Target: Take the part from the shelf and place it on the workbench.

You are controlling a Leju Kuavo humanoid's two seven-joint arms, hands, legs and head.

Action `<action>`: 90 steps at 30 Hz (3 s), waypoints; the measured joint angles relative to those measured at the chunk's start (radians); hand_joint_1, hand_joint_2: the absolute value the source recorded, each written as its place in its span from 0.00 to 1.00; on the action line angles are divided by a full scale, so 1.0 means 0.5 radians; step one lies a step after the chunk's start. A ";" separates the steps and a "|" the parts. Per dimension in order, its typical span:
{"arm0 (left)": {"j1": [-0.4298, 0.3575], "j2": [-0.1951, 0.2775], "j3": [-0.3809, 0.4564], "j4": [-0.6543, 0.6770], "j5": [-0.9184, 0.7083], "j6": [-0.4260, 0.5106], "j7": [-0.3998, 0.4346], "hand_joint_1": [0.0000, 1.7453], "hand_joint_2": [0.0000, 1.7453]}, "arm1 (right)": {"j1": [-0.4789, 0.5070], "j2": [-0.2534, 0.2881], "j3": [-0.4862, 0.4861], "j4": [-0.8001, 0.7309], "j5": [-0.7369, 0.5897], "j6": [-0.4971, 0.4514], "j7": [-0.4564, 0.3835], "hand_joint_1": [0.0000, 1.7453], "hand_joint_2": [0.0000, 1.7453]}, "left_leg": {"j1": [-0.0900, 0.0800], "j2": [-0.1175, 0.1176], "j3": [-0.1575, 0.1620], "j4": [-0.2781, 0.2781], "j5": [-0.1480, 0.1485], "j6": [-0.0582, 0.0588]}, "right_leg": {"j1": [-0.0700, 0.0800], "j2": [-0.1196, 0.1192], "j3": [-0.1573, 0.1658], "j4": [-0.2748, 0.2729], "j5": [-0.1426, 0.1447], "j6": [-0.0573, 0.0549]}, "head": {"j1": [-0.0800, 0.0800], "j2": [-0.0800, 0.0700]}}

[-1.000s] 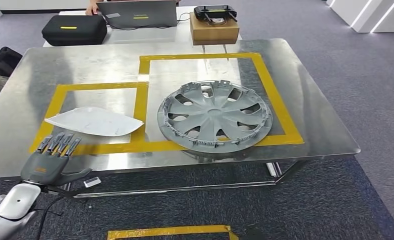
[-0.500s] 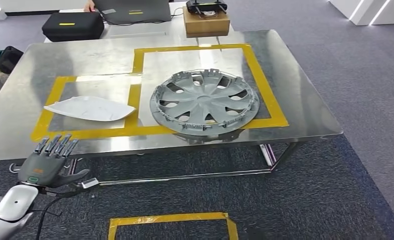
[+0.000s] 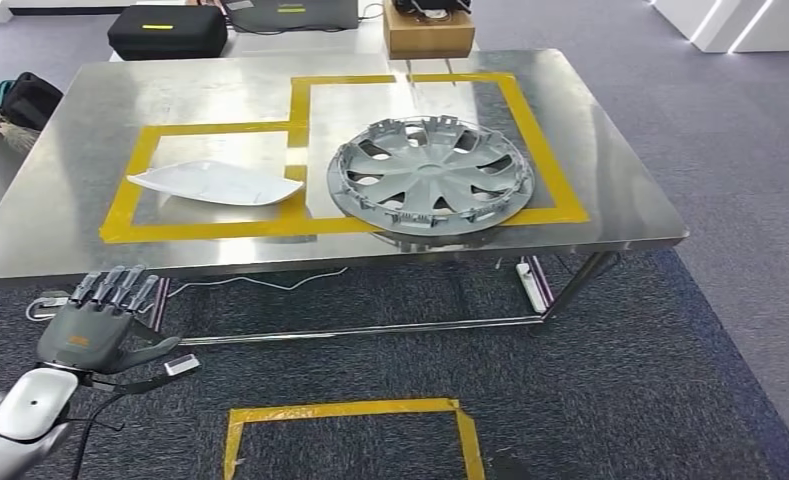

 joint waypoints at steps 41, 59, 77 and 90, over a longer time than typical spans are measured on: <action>-0.057 -0.043 -0.038 0.049 0.000 -0.001 0.014 0.00 0.00 | 0.004 -0.005 -0.001 0.002 -0.028 0.001 -0.014 0.00 0.00 | 0.001 -0.001 -0.165 0.301 -0.225 -0.089 | 0.042 -0.002 0.196 -0.501 0.137 -0.123 | 0.001 0.001; -0.075 -0.073 -0.058 0.070 0.000 -0.001 0.014 0.00 0.00 | 0.020 -0.005 -0.001 0.002 -0.033 0.002 -0.018 0.00 0.00 | 0.000 0.008 0.176 -0.036 -0.104 0.017 | 0.019 -0.009 -0.253 0.113 0.004 0.012 | 0.018 0.001; -0.111 -0.073 -0.068 0.082 0.000 -0.001 0.015 0.00 0.00 | 0.016 -0.005 -0.001 0.002 -0.026 0.021 -0.025 0.00 0.00 | 0.002 0.008 0.063 -0.068 0.043 -0.051 | 0.041 0.002 0.119 -0.473 0.178 -0.082 | 0.011 0.001; -0.149 -0.095 -0.101 0.122 0.000 -0.001 -0.009 0.00 0.00 | 0.019 -0.005 0.000 0.002 0.142 -0.010 0.024 0.00 0.00 | 0.064 -0.070 0.016 -0.153 0.151 -0.055 | -0.027 -0.004 -0.060 0.020 -0.108 0.052 | 0.026 0.001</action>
